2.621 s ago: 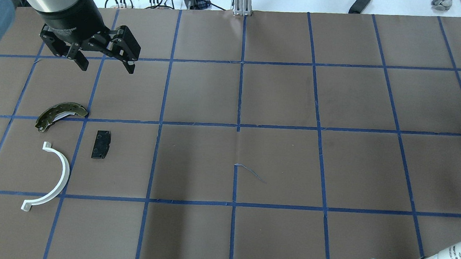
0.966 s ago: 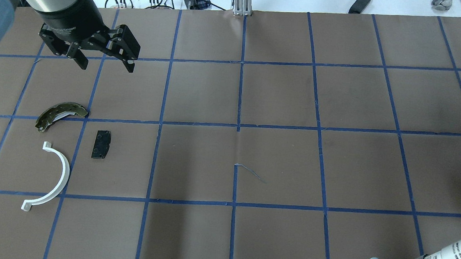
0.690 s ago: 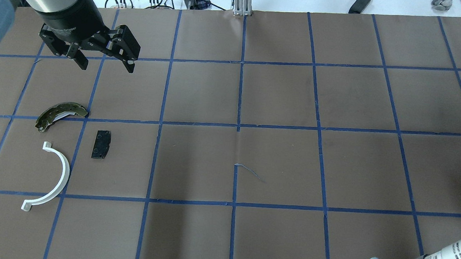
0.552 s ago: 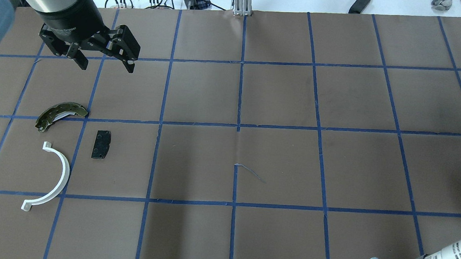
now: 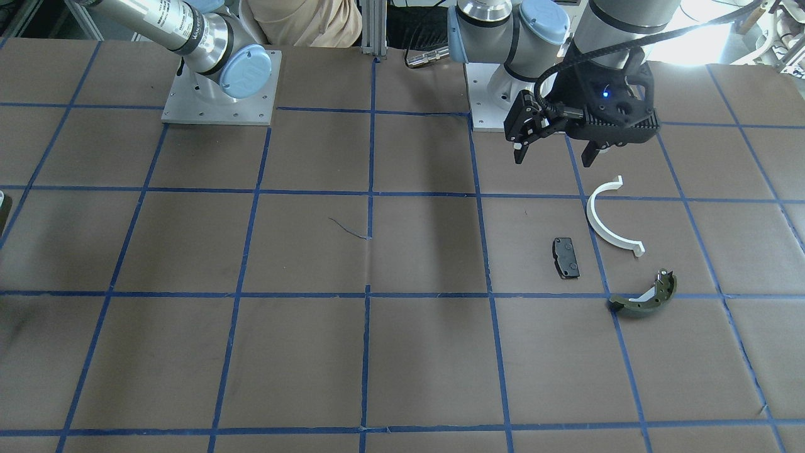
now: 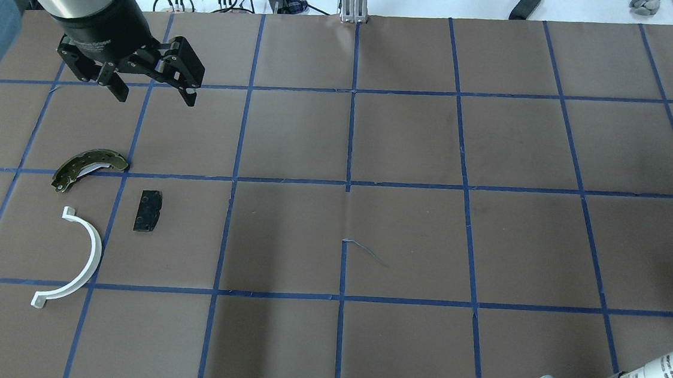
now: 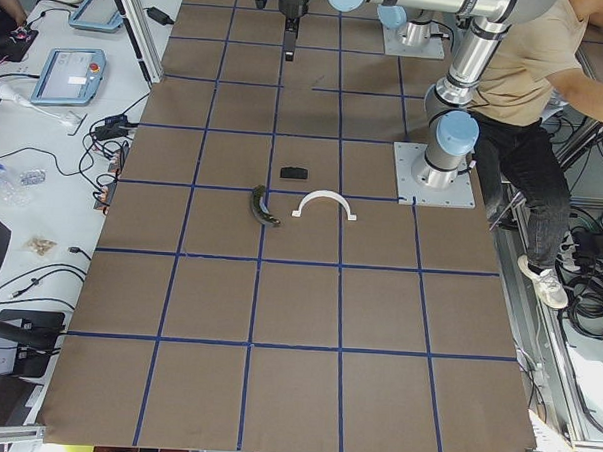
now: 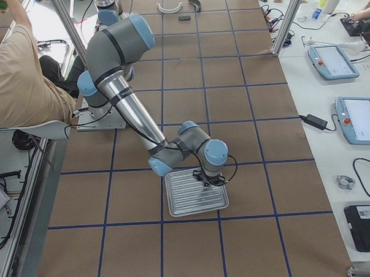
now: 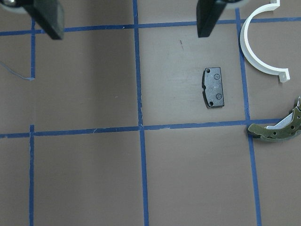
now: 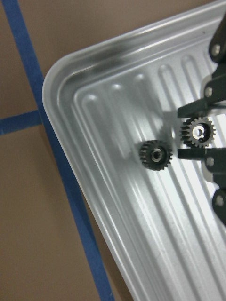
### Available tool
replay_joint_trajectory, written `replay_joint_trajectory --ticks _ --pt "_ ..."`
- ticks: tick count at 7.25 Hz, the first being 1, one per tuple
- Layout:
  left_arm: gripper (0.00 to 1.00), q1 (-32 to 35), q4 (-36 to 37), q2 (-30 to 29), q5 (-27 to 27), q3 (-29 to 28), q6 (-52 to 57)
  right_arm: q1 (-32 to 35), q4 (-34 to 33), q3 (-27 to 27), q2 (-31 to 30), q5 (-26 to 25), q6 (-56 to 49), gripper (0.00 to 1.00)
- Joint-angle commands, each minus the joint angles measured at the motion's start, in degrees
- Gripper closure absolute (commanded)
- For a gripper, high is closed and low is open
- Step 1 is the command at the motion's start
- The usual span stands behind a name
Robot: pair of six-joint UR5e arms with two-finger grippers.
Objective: Place bearing gear from tray to pile
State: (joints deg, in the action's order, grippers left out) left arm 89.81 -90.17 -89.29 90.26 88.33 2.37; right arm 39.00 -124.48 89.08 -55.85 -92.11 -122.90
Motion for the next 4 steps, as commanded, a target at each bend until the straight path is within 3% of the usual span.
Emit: replay_joint_trajectory --ticks 1,4 --pt "0.0 0.02 0.0 0.0 0.0 0.0 0.0 0.11 5.79 0.82 -6.78 0.96 8.68 0.74" --pt "0.0 0.01 0.0 0.0 -0.09 0.18 0.0 6.24 8.12 6.18 -15.32 7.89 31.08 0.74"
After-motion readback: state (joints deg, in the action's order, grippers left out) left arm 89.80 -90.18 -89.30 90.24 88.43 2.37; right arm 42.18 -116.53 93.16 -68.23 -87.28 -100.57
